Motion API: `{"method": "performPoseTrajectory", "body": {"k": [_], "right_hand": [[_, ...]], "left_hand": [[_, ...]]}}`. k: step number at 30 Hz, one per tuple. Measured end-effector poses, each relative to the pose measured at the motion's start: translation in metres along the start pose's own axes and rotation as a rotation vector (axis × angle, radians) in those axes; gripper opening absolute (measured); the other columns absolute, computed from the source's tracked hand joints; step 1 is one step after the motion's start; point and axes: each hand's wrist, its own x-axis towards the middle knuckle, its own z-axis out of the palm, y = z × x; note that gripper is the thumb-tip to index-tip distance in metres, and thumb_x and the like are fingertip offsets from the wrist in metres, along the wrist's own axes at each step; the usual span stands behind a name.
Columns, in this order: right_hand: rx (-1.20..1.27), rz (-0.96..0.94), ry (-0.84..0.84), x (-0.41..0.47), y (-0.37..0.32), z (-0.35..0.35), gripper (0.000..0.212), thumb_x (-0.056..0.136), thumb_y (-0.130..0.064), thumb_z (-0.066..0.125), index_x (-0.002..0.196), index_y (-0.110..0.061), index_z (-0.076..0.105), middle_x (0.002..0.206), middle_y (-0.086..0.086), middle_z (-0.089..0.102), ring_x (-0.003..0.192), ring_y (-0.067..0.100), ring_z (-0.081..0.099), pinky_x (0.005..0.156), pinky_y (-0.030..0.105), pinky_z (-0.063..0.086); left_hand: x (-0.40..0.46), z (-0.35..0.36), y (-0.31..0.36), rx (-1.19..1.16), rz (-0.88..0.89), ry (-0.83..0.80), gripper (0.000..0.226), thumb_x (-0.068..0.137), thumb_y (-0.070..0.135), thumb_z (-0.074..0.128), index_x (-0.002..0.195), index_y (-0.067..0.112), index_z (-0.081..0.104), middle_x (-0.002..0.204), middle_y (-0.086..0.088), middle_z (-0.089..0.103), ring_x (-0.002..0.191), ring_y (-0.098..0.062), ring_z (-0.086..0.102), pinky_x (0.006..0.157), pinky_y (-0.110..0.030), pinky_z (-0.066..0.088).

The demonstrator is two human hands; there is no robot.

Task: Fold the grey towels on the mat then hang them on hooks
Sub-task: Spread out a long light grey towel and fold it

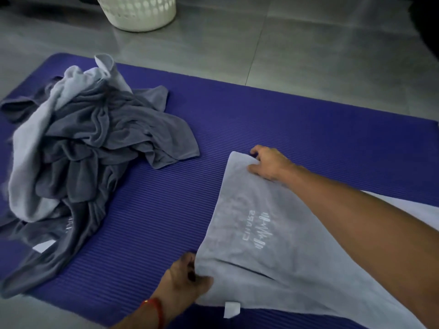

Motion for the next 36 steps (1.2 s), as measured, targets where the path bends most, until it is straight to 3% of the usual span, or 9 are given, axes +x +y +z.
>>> {"method": "performPoseTrajectory", "body": {"k": [4,6,12,18,22,25,29,32,36], "right_hand": [[-0.056,-0.073,0.032,0.026,-0.017,0.002,0.014,0.089,-0.027,0.072,0.101,-0.02,0.074,0.1,0.007,0.073,0.102,0.029,0.066,0.076,0.031,0.048],[-0.117,-0.119,0.127,0.039,-0.029,-0.011,0.011,0.088,-0.03,0.07,0.09,-0.022,0.076,0.09,0.008,0.074,0.095,0.03,0.067,0.074,0.035,0.051],[-0.18,-0.065,0.323,0.074,-0.049,-0.044,0.013,0.088,-0.028,0.074,0.099,-0.028,0.08,0.102,0.005,0.076,0.101,0.031,0.067,0.08,0.039,0.052],[0.181,-0.072,0.314,0.091,-0.063,-0.02,0.012,0.089,-0.016,0.069,0.094,-0.017,0.08,0.091,0.008,0.077,0.089,0.026,0.072,0.086,0.042,0.059],[0.334,-0.07,0.082,0.076,-0.055,0.004,0.049,0.09,-0.016,0.067,0.139,-0.019,0.06,0.139,0.003,0.062,0.128,0.018,0.058,0.112,0.029,0.042],[0.323,-0.259,0.067,0.032,-0.033,0.021,0.059,0.089,-0.004,0.062,0.146,-0.01,0.049,0.149,0.009,0.048,0.139,0.022,0.047,0.117,0.029,0.035],[0.064,-0.369,-0.038,-0.061,0.034,0.045,0.057,0.094,-0.02,0.055,0.15,-0.013,0.046,0.161,0.01,0.032,0.149,0.02,0.031,0.121,0.02,0.018],[-0.043,-0.387,-0.052,-0.13,0.089,0.054,0.058,0.094,-0.034,0.045,0.149,-0.018,0.049,0.16,0.008,0.037,0.147,0.019,0.035,0.122,0.028,0.026],[-0.256,-0.208,-0.019,-0.238,0.18,0.037,0.06,0.097,-0.04,0.034,0.154,-0.023,0.042,0.164,0.004,0.03,0.149,0.019,0.031,0.122,0.029,0.019]], "left_hand": [[-0.005,-0.003,-0.004,-0.038,0.014,0.037,0.013,0.088,0.015,0.071,0.097,0.016,0.063,0.078,-0.007,0.075,0.061,-0.023,0.072,0.053,-0.033,0.057],[-0.003,-0.01,-0.003,-0.096,0.003,0.062,0.009,0.09,0.008,0.068,0.097,0.012,0.063,0.075,-0.01,0.074,0.06,-0.024,0.071,0.053,-0.036,0.058],[0.006,-0.042,0.002,-0.102,-0.01,0.212,0.009,0.093,0.014,0.069,0.097,0.021,0.067,0.081,-0.009,0.072,0.067,-0.022,0.071,0.059,-0.036,0.06],[0.019,-0.065,-0.006,0.035,0.031,0.421,0.015,0.093,0.014,0.068,0.09,0.028,0.065,0.074,0.002,0.072,0.066,-0.01,0.067,0.057,-0.016,0.047],[0.018,-0.059,-0.01,0.169,0.086,0.39,0.015,0.095,0.011,0.063,0.098,0.026,0.06,0.081,0.007,0.068,0.07,-0.007,0.064,0.059,-0.013,0.048],[0.019,-0.055,-0.018,0.246,0.162,0.438,0.024,0.089,0.004,0.063,0.102,0.023,0.055,0.087,0.007,0.063,0.078,-0.016,0.062,0.066,-0.023,0.046],[0.016,-0.048,-0.014,0.74,0.503,0.468,0.037,0.075,0.027,0.051,0.112,0.021,0.053,0.102,-0.002,0.051,0.082,-0.027,0.052,0.063,-0.04,0.047],[0.014,-0.024,0.011,0.908,0.763,0.342,0.047,0.069,0.027,0.043,0.114,0.02,0.055,0.118,-0.009,0.056,0.095,-0.033,0.058,0.067,-0.04,0.048],[0.023,0.038,0.047,1.101,1.137,0.103,0.049,0.072,0.021,0.043,0.116,0.017,0.064,0.126,-0.018,0.058,0.109,-0.039,0.058,0.083,-0.047,0.054]]}}
